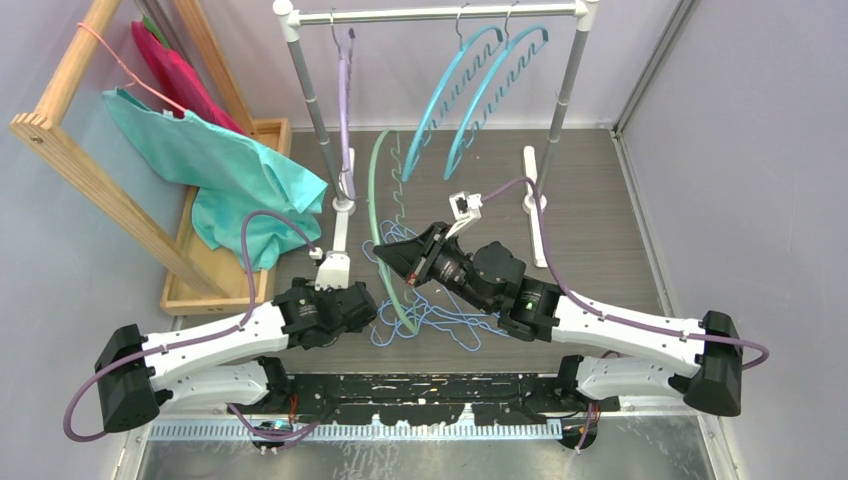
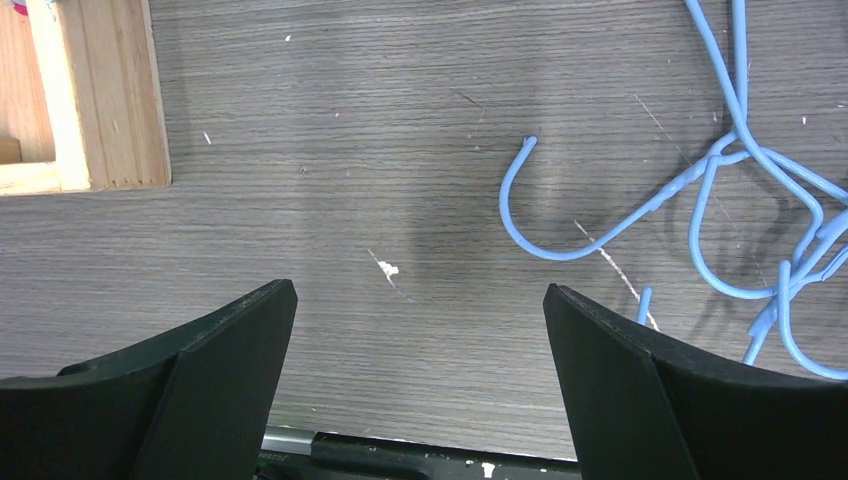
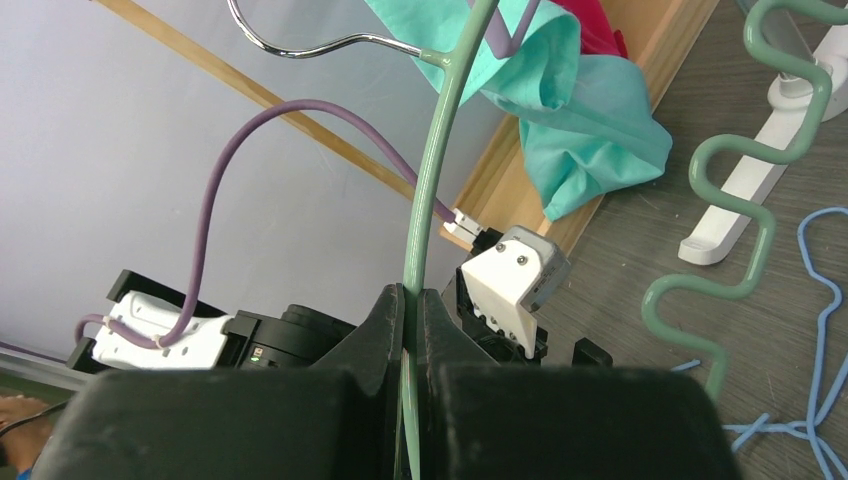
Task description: Organize the hangers
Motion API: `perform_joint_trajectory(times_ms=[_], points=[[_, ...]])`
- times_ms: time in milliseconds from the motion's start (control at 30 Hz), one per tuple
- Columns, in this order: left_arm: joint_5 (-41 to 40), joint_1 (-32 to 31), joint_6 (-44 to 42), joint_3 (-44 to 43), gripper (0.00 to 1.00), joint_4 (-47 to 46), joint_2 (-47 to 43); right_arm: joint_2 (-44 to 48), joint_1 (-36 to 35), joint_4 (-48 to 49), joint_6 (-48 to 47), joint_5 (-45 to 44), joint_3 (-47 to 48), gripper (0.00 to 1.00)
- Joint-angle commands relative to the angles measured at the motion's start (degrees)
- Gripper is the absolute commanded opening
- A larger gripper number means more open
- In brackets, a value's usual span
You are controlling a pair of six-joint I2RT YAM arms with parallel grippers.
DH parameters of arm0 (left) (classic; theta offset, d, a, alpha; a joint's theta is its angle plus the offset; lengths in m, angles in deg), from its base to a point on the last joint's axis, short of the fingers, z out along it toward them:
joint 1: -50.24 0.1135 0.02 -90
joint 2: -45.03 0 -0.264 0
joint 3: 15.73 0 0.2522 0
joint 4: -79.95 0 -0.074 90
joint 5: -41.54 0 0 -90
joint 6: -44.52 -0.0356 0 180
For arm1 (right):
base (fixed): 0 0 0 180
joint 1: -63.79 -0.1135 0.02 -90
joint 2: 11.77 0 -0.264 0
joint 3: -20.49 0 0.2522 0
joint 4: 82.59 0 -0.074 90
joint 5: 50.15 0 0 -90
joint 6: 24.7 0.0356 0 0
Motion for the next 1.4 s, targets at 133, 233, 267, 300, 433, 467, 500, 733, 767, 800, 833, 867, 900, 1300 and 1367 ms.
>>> perform_joint_trajectory(times_ms=[133, 233, 267, 300, 433, 467, 500, 733, 767, 800, 833, 867, 900, 1300, 1367], points=[[-1.26, 0.08, -0.43, -2.22, 0.98, -0.32, 0.08, -0.75, -1.05, 9.52, 0.43, 0.87, 3.41, 0.01], [-1.33, 0.08, -0.59, -2.7, 0.98, -0.17, 0.06, -1.64, -1.06, 9.68, -1.01, 0.11, 6.6, 0.01], [-1.3, 0.08, -0.71, -2.84, 0.98, -0.09, -0.06, -1.98, -1.07, 9.76, -1.44, -0.28, 7.57, 0.01], [-1.36, 0.08, -0.68, -2.93, 0.98, 0.09, -0.17, -2.37, -1.07, 9.78, -1.84, -0.91, 8.61, 0.01], [-1.5, 0.08, -0.7, -3.2, 0.98, 1.08, -1.15, -4.34, -1.07, 8.86, -4.52, -3.22, 13.48, 0.01], [-1.46, 0.06, -0.68, -3.14, 0.98, 1.12, -1.47, -4.92, -1.05, 8.77, -5.11, -3.43, 14.77, 0.01], [-1.39, 0.08, -0.82, -3.07, 0.98, 1.05, -1.86, -5.66, -1.07, 8.61, -5.79, -3.84, 16.17, 0.01], [-1.8, 0.08, -1.55, -3.52, 0.98, 1.29, -2.61, -12.47, 3.3, 5.24, -5.63, -1.79, 26.72, 0.01], [-1.86, 0.08, -1.62, -3.51, 0.98, 1.42, -2.64, -13.47, 4.43, 5.36, -4.82, -0.99, 27.74, 0.01], [-1.89, 0.08, -1.64, -3.65, 0.98, 1.58, -2.7, -14.16, 5.66, 5.7, -4.24, -0.43, 28.51, 0.01], [-1.97, 0.08, -1.68, -3.63, 0.98, 1.69, -2.67, -14.83, 6.81, 6.03, -3.86, 0.15, 29.31, 0.01], [-1.95, 0.08, -1.67, -3.52, 0.98, 1.61, -2.86, -15.58, 7.85, 6.49, -3.62, 0.71, 30.01, 0.01], [-1.91, 0.06, -1.64, -3.42, 0.98, 1.5, -3.05, -15.9, 8.81, 7.12, -3.47, 1.05, 30.6, 0.01], [-2.08, 0.12, -2.19, -3.38, 0.98, 1.25, -3.31, -23.76, 18.96, 8.62, 2.82, 9.69, 39.49, 0.01], [-1.98, 0.08, -2.09, -3.45, 0.98, 1.38, -3.31, -24.87, 20.14, 8.86, 3.79, 10.13, 40.13, 0.01]])
